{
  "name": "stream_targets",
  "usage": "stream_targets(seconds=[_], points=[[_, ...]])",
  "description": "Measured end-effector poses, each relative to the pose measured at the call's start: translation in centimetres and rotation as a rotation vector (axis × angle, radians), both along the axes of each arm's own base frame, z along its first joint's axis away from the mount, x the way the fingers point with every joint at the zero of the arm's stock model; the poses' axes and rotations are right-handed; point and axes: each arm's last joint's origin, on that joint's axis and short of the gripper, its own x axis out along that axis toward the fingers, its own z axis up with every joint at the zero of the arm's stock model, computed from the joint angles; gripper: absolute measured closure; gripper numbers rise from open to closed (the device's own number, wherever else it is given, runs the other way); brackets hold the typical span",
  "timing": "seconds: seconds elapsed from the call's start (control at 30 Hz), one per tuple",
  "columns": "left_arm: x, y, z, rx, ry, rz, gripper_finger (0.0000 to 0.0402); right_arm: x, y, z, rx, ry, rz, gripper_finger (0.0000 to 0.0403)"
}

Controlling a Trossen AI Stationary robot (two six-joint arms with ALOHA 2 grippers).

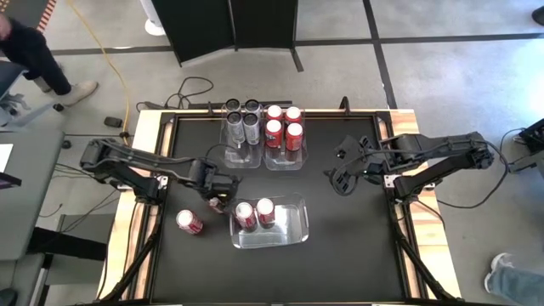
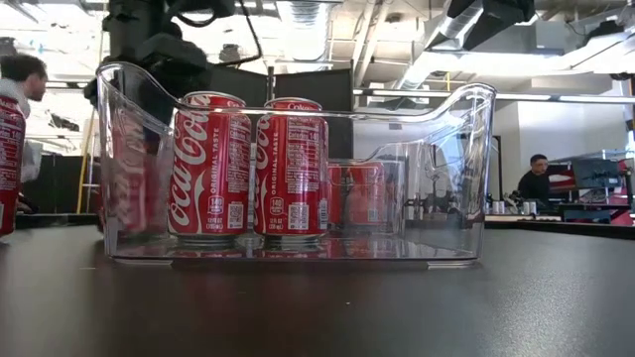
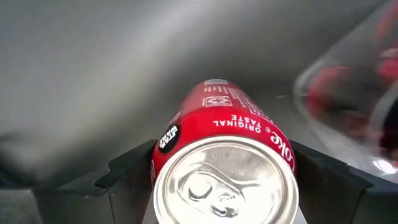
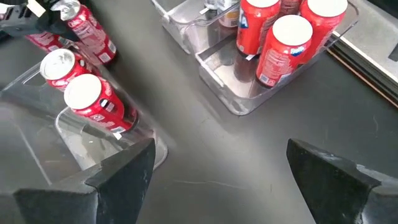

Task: Sort soda cans
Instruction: Put the top red-white soda can into the bottom transparent bin

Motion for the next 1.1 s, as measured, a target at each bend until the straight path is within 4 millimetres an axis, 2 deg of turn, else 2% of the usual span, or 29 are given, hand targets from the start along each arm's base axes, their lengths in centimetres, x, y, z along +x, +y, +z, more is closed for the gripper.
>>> stream_targets(seconds=[0.1,0.23,0.57,0.8,0.97,1.1], points=[[0.9,-0.1,0.8,0.001,-0.02,-0.024,0.0089,0.0,0.1,0.0,0.001,0.001,0.004,0.0023],[1.0,-0.3,2.8,0.032,-0.042,-0.038,0.0094,0.0,0.1,0.0,0.001,0.006,0.003,0.0023],[-0.1,-1.7,8.3,0.049,-0.004,-0.1,0.0094,0.0,-0.1,0.0,0.0,0.008,-0.002,0.0023],[-0.5,-3.4,12.0,0.018,-0.108,-0.138,0.0094,0.0,-0.4,-0.1,0.002,0.007,-0.021,0.0023],[-0.2,-5.5,13.3,0.044,-0.235,-0.348,0.0094,0.0,-0.7,0.0,0.004,0.007,-0.034,0.0023],[-0.1,-7.0,13.7,0.043,-0.306,-0.459,0.0094,0.1,-0.9,-0.1,0.013,0.008,-0.039,0.0023]])
